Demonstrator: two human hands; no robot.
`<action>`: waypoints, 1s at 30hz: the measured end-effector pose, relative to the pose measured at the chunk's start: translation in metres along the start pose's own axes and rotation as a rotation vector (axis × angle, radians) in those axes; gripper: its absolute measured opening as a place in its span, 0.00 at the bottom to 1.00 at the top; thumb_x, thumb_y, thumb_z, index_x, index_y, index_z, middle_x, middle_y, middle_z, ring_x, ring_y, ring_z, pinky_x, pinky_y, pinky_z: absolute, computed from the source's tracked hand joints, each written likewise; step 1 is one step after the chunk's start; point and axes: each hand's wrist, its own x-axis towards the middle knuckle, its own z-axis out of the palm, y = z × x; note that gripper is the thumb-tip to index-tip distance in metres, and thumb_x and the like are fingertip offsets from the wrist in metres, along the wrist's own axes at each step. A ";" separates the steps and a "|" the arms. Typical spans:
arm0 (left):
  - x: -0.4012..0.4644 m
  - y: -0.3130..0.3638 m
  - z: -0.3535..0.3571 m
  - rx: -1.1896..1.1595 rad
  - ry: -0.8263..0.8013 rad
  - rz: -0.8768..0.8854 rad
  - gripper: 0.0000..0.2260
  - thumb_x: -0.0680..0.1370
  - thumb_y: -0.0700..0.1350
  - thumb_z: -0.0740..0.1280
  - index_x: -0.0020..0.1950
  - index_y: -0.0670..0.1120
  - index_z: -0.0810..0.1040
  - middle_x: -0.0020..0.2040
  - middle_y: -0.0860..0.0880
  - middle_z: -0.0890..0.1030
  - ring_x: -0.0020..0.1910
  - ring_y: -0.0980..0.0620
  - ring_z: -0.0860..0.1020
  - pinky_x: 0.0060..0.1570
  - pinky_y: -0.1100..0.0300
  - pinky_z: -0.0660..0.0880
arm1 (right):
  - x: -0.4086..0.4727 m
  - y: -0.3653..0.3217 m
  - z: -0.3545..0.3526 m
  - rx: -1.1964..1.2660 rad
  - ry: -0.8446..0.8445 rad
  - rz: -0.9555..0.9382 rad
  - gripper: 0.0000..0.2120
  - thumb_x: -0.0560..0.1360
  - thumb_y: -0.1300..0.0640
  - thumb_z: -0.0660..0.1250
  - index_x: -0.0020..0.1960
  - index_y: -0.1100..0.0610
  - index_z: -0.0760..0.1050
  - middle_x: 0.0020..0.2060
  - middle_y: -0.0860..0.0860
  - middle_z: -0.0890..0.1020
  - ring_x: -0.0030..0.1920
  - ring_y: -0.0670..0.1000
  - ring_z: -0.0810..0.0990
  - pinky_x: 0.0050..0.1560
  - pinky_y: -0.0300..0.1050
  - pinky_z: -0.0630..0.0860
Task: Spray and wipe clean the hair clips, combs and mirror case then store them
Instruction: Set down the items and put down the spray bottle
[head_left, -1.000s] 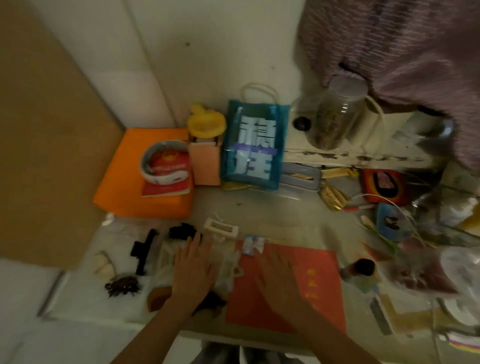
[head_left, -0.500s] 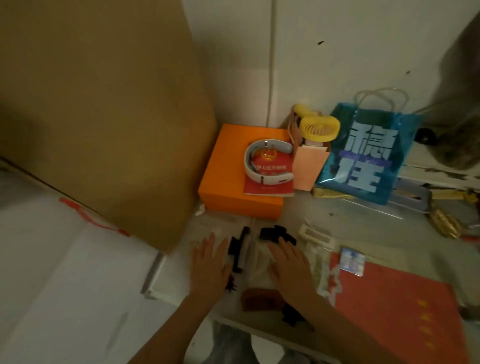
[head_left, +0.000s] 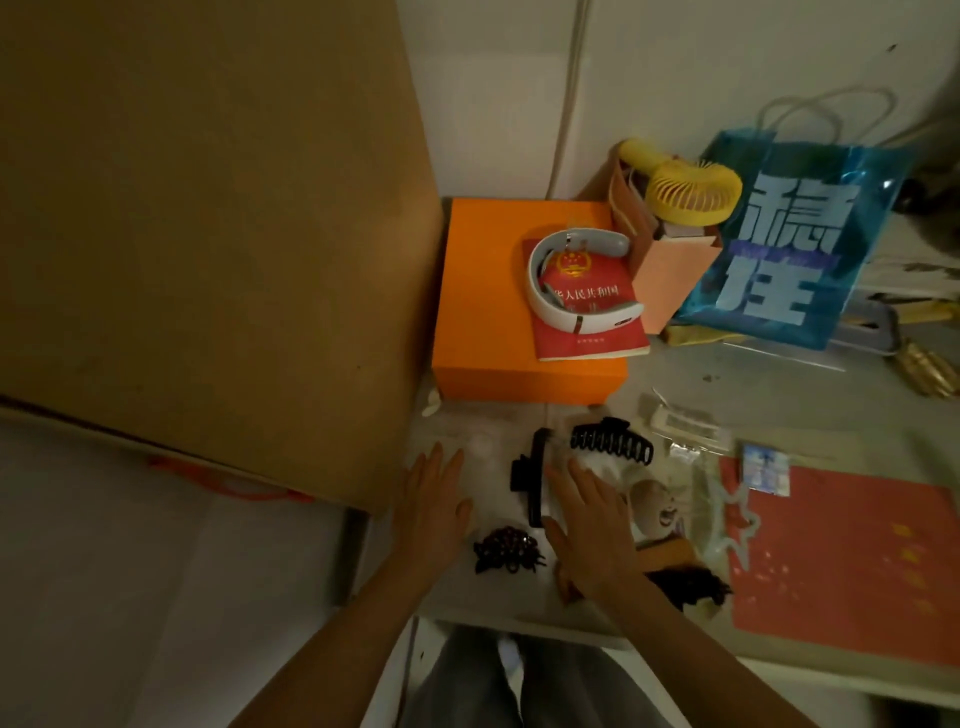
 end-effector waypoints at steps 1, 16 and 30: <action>0.006 0.001 0.001 0.016 -0.006 0.011 0.26 0.82 0.48 0.57 0.78 0.50 0.49 0.79 0.45 0.48 0.77 0.47 0.48 0.75 0.53 0.46 | 0.000 0.000 0.001 0.009 -0.008 0.004 0.31 0.81 0.48 0.57 0.78 0.50 0.45 0.78 0.51 0.48 0.77 0.50 0.48 0.76 0.50 0.49; 0.058 0.016 0.004 -0.293 0.074 -0.004 0.25 0.78 0.45 0.67 0.74 0.47 0.65 0.69 0.44 0.72 0.65 0.45 0.71 0.63 0.53 0.70 | -0.007 0.023 0.017 0.061 0.023 0.159 0.29 0.81 0.47 0.56 0.78 0.48 0.49 0.78 0.51 0.50 0.77 0.52 0.49 0.76 0.49 0.47; 0.049 0.019 -0.004 -0.452 0.169 -0.045 0.18 0.78 0.48 0.67 0.66 0.43 0.74 0.62 0.44 0.77 0.58 0.46 0.76 0.52 0.56 0.73 | -0.018 0.028 0.008 0.156 0.100 0.306 0.27 0.80 0.47 0.58 0.77 0.47 0.54 0.77 0.49 0.54 0.77 0.50 0.51 0.74 0.49 0.51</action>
